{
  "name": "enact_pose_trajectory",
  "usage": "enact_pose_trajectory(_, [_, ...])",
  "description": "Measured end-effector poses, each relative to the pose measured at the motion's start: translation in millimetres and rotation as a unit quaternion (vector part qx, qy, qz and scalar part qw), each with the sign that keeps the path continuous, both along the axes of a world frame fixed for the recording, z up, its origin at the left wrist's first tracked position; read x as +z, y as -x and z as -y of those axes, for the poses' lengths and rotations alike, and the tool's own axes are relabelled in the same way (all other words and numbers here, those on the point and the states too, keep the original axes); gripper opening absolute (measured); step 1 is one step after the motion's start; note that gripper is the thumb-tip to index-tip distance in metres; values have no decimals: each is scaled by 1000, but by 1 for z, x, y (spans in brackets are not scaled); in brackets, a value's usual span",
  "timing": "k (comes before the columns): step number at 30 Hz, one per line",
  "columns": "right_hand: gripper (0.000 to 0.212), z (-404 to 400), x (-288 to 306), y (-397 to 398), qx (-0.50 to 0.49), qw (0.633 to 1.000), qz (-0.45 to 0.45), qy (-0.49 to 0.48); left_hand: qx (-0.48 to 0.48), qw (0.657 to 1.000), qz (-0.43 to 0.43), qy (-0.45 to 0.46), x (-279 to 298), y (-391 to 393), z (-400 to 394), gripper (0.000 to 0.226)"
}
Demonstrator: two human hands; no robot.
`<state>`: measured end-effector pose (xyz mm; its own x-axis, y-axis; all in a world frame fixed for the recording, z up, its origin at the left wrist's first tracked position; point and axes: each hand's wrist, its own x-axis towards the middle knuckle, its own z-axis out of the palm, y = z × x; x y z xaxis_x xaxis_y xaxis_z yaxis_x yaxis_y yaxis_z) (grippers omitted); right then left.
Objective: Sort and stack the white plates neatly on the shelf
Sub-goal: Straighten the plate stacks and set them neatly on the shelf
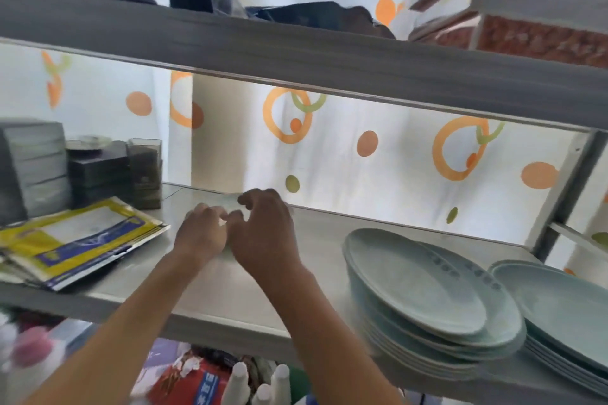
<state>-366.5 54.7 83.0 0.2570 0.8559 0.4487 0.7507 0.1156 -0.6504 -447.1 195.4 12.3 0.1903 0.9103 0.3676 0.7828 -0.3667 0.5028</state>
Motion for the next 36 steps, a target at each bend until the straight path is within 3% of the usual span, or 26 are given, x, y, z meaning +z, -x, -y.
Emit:
enact_pose_trajectory(3, [36,-53,-29,-8,-57,989,-120,60,57,987,110,101,-1,7,-13,40])
enact_pose_trajectory(5, [36,-75,-45,-21,-119,964,-227,70,106,964,188,154,1,6,-25,55])
enact_pose_trajectory(9, [28,-102,-65,-50,-208,898,-384,56,126,963,194,141,-9,-3,-45,47])
enact_pose_trajectory(12, [24,-113,-74,-67,-206,867,-449,69,143,972,153,110,-16,-9,-52,38])
enact_pose_trajectory(15, [11,-110,-77,-72,-186,871,-441,110,137,976,141,98,-21,-5,-58,23])
enact_pose_trajectory(19, [12,-104,-75,-67,-155,894,-411,91,135,971,191,56,-18,2,-49,8])
enact_pose_trajectory(22, [14,-102,-74,-66,-151,918,-364,-34,141,952,266,-54,-10,-4,-33,51])
enact_pose_trajectory(25, [11,-101,-69,-65,-163,924,-316,-141,89,929,335,-133,-6,-9,-23,65])
enact_pose_trajectory(30, [9,-93,-67,-63,-99,897,-392,-177,51,899,400,-170,-7,0,-21,36])
enact_pose_trajectory(36, [31,-88,-65,-66,-72,877,-436,-188,76,921,317,-215,-4,6,-9,15])
